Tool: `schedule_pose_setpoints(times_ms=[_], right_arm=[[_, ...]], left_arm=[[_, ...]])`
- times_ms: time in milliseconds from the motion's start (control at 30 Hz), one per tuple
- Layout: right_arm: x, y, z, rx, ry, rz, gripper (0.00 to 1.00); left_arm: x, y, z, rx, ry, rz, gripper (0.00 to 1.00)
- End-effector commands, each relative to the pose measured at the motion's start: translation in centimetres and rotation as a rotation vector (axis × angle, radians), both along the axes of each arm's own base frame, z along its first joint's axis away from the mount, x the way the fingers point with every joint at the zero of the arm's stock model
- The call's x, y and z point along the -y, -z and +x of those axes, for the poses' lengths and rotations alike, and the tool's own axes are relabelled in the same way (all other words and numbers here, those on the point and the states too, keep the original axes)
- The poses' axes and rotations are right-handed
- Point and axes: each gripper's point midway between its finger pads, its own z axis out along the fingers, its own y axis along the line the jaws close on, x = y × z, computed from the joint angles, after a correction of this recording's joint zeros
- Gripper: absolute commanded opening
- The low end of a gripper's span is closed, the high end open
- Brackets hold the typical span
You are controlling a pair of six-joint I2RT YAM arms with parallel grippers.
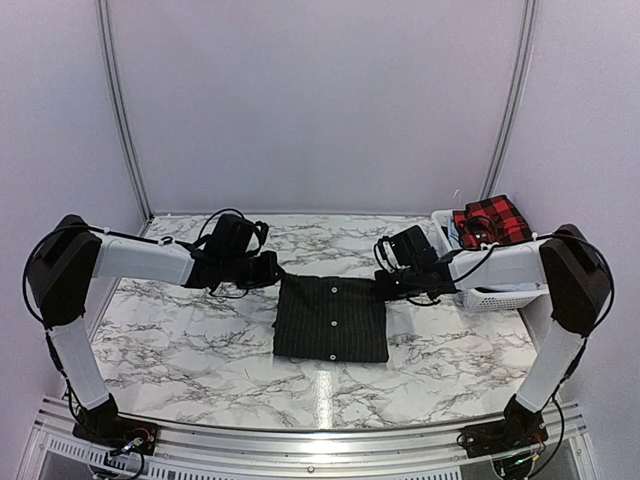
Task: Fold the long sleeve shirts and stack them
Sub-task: Fold the 2/3-rectangle-folded shirt at the center of the board.
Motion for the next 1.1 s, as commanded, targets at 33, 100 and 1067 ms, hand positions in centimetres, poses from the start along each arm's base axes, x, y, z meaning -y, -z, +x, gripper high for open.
schedule_pose_setpoints(times_ms=[33,100,1067], right_arm=[[0.6,-3.7,0.3,0.054,0.033,0.008,0.0],[1.2,-3.7,0.0,0.049,0.052,-0.001,0.0],[5.9,5.0,-2.9,-0.104,0.161,-0.041,0.0]], left_arm=[[1.2,-0.8,-0.5,0.002,0.079,-0.025,0.03],[1.6,-0.4,-0.5,-0.011,0.096,-0.031,0.04],[4.5,2.4,-11.4,-0.155,0.384,-0.029,0.25]])
